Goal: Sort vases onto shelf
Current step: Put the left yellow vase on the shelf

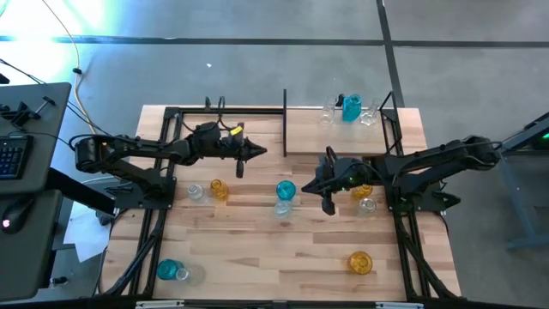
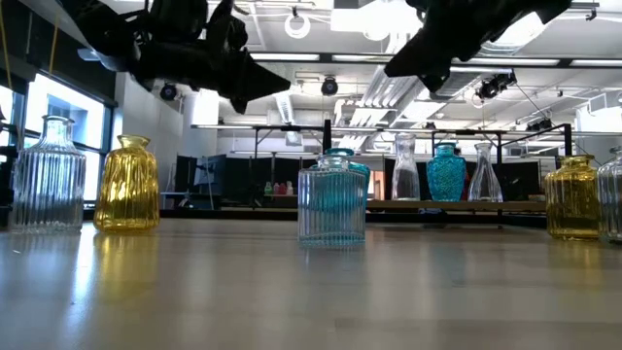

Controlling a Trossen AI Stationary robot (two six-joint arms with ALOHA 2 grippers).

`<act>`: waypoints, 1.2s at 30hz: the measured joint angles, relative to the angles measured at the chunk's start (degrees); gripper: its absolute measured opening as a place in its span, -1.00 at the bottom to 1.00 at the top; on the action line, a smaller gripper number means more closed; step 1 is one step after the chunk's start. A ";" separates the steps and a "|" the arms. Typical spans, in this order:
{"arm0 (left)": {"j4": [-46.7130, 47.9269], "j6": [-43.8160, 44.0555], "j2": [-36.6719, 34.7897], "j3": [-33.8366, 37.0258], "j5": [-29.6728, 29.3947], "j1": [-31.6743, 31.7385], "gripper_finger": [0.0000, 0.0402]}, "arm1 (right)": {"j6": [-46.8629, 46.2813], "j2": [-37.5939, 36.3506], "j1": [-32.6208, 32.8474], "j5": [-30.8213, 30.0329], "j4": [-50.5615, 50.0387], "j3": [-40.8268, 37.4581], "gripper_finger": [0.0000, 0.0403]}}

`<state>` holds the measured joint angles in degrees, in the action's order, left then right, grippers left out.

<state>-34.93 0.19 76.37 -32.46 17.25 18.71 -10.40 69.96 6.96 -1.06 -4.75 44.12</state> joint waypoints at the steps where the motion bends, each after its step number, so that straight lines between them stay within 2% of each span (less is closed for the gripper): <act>1: 1.82 -1.13 -0.19 -0.13 1.21 -0.38 -1.00 | -0.21 -0.01 0.36 -0.41 -0.60 0.00 -1.00; 4: 12.07 -3.08 -1.75 -3.00 1.61 -1.75 -1.00 | 0.01 0.01 1.23 -1.88 -2.46 -0.02 -1.00; 8: 28.83 -6.20 -3.12 -8.43 -1.02 -3.45 -0.99 | 1.26 0.01 1.34 -3.19 -2.76 -0.02 -1.00; 13: 37.08 -7.25 -3.26 -11.15 -2.88 -5.67 -0.94 | 0.39 -0.30 1.33 -2.25 -3.72 -0.02 -1.00; 17: 48.86 -8.43 -3.37 -14.64 -3.12 -7.11 -0.83 | -1.61 -0.34 1.33 -2.20 -6.48 -0.02 -1.00; 21: 67.27 -8.15 -3.46 -21.25 -6.21 -9.17 -0.67 | -1.21 -0.31 1.33 -5.11 -7.50 -0.02 -1.00; 27: 89.83 -7.67 -3.45 -29.76 -7.75 -11.91 -0.46 | 1.38 -0.31 1.33 -5.47 -7.46 -0.02 -1.00; 32: 100.90 -4.86 -3.44 -31.83 -10.23 -11.26 -0.33 | 1.74 -0.31 1.33 -5.46 -7.46 -0.02 -1.00; 36: 104.68 -4.29 -2.49 -31.81 -10.42 -9.19 -0.32 | 2.47 -0.31 1.33 -5.44 -7.46 -0.02 -1.00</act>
<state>69.75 -4.10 73.88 -64.27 6.83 9.53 -7.93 69.65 8.29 -6.50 -12.21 44.10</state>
